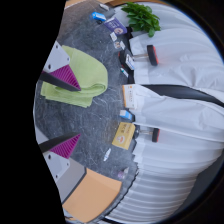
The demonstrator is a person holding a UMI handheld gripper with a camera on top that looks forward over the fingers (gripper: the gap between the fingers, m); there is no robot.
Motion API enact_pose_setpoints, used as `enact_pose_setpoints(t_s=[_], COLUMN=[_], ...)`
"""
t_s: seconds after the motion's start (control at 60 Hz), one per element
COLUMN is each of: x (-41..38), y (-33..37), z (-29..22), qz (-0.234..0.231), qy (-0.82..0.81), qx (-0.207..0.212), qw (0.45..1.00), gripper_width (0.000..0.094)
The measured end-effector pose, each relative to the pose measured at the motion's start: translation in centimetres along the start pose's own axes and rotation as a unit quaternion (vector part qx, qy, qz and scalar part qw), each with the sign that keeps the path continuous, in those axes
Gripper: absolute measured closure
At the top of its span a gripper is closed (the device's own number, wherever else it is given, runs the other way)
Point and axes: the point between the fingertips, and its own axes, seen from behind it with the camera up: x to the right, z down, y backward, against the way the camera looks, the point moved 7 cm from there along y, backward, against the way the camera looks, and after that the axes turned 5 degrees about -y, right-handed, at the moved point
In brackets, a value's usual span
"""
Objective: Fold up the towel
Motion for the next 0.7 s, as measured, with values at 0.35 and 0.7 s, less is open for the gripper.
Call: enact_pose_setpoints(t_s=[0.35, 0.7], x=[-2.3, -4.5], y=[18.1, 31.7], z=[0.4, 5.1], qz=[0.002, 0.015], qy=[0.003, 0.014], qx=[0.057, 0.07], qw=[0.998, 0.997], gripper_width=[0.0086, 0.0086])
